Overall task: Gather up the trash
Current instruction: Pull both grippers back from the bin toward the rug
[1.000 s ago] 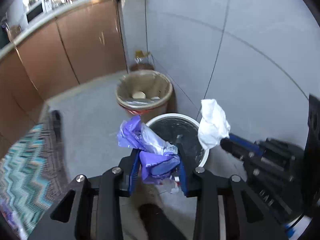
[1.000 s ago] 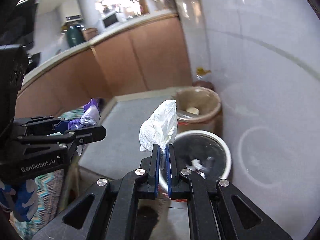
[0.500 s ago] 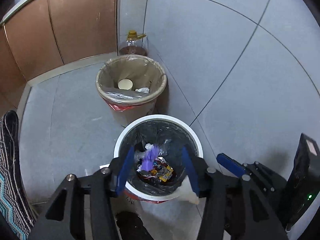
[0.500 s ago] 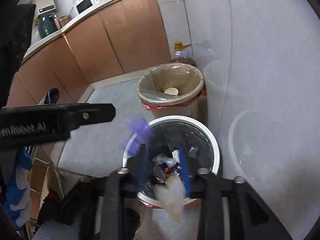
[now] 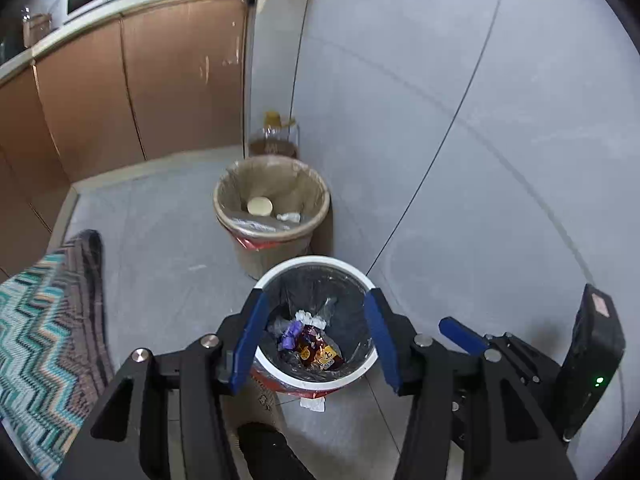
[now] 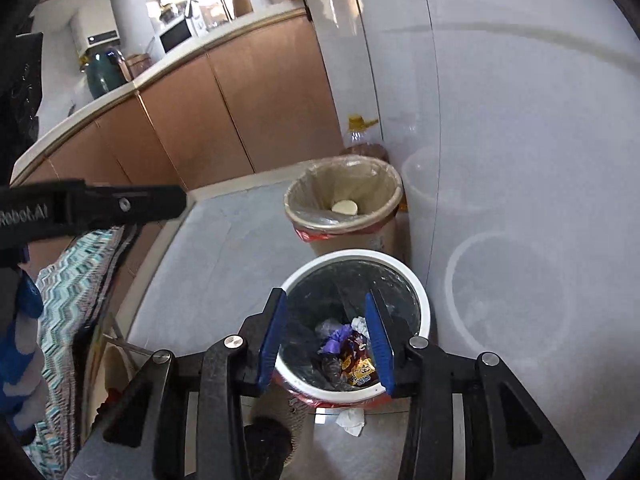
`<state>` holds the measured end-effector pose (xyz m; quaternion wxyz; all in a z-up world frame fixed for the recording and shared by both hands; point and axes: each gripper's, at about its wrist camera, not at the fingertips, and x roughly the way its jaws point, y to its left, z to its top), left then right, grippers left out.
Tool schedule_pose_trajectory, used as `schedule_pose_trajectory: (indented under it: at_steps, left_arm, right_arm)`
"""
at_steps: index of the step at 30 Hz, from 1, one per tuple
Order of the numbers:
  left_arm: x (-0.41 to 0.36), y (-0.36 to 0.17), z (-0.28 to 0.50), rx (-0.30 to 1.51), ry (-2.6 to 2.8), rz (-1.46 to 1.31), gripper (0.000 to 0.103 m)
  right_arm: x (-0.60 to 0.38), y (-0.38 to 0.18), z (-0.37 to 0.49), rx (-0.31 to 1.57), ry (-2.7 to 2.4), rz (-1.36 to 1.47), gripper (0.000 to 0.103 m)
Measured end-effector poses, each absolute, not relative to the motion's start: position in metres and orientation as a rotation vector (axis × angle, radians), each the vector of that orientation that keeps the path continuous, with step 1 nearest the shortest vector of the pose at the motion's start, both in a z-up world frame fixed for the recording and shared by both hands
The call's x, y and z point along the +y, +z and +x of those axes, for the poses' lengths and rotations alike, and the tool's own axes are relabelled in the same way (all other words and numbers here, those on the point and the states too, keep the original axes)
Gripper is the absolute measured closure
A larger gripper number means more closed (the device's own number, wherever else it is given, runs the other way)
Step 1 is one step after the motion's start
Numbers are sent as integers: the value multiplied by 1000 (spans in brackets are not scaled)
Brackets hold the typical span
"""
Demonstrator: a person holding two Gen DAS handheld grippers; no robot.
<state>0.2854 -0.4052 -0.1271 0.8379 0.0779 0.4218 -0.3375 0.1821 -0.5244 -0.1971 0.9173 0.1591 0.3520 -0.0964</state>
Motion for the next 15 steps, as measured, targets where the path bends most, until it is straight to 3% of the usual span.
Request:
schedule_pose_trajectory:
  at_steps: [15]
  left_arm:
    - [-282,-57,207,719,-619,149,54]
  right_arm:
    - [-427,-125,121,618,-118,190,54]
